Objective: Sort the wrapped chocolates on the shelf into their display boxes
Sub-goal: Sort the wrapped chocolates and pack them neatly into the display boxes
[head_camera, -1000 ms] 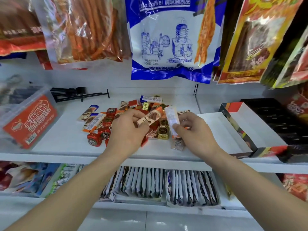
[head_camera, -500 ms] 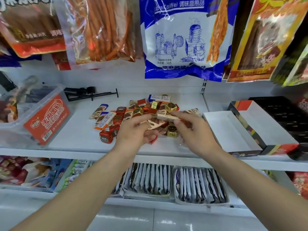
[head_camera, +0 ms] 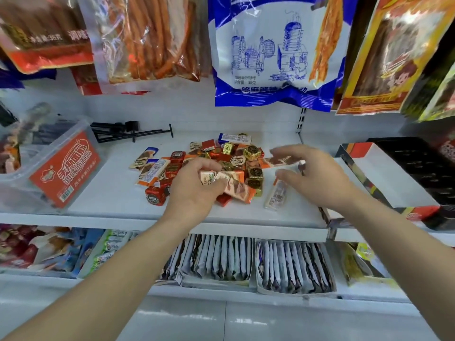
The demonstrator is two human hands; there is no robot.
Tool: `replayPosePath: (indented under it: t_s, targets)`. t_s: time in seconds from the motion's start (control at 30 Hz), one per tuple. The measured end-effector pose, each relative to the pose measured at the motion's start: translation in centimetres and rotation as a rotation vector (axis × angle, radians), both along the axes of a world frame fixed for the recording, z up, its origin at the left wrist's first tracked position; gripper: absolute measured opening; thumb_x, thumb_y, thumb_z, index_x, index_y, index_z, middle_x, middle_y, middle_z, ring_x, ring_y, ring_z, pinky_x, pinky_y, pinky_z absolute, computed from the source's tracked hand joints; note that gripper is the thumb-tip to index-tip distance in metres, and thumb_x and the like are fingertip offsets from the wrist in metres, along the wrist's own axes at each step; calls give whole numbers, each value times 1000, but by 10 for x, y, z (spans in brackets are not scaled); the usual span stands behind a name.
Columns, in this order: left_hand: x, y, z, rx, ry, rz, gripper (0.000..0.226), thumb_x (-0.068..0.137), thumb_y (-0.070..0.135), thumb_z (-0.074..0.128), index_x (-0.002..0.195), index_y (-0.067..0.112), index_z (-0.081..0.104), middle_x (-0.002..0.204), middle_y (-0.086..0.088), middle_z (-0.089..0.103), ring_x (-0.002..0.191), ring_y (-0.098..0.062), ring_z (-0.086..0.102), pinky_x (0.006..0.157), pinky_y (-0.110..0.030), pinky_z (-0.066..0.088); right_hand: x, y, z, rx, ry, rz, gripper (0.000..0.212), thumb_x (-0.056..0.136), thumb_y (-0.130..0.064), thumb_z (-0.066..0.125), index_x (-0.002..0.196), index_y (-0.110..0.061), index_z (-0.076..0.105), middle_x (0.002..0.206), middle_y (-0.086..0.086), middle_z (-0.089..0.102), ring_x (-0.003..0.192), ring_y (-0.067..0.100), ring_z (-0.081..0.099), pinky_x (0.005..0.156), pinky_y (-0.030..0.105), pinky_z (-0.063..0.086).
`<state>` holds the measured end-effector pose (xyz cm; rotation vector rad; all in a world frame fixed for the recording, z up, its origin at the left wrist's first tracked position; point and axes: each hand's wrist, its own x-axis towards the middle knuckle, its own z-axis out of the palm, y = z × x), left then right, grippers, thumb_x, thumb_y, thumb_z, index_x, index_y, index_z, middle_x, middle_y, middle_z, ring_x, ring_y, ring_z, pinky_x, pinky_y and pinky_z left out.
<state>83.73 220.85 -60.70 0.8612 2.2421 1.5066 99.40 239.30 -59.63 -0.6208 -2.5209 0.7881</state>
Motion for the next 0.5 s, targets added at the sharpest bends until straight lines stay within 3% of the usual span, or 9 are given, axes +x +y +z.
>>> replayPosePath:
  t_s: [0.07,0.13,0.2,0.27,0.4,0.5]
  targets:
    - [1,-2,0,-24,41,-1,24,83,14,75,93,32,64,106,11,66,103,-12,64,81,-35,56,8,7,-1,121,-230,17,44,89,-37,68,132,-36,58,133,-14,60,117,9,54,95,30,45]
    - [3,-2,-1,-48,78,-2,23,83,17,76,93,33,62,103,11,67,100,-11,63,82,-32,52,9,6,-11,249,-431,73,52,90,-49,62,140,-38,50,146,-14,50,134,16,42,110,42,34]
    - [5,-3,-3,-59,98,-1,22,83,21,76,94,34,61,101,9,68,97,-13,64,81,-35,52,8,2,-18,270,-512,114,56,94,-57,50,147,-39,40,154,-15,37,143,18,28,114,46,22]
    - [6,-4,-3,-81,134,-5,21,84,25,76,97,31,61,101,9,68,93,-11,64,73,-28,49,8,3,-22,259,-509,120,59,94,-62,45,149,-40,36,155,-14,34,143,18,24,114,46,18]
    - [7,-5,-2,-107,171,-33,22,86,24,75,102,29,61,101,16,65,87,2,59,62,-9,41,10,7,-24,203,-413,70,59,82,-67,60,133,-40,50,121,-10,45,119,15,40,104,38,27]
    - [7,-5,1,-115,199,-82,26,91,21,69,113,34,65,100,21,60,93,3,59,68,-4,40,12,10,-20,267,-348,93,32,89,-55,59,116,-39,63,100,-13,45,103,11,46,93,34,28]
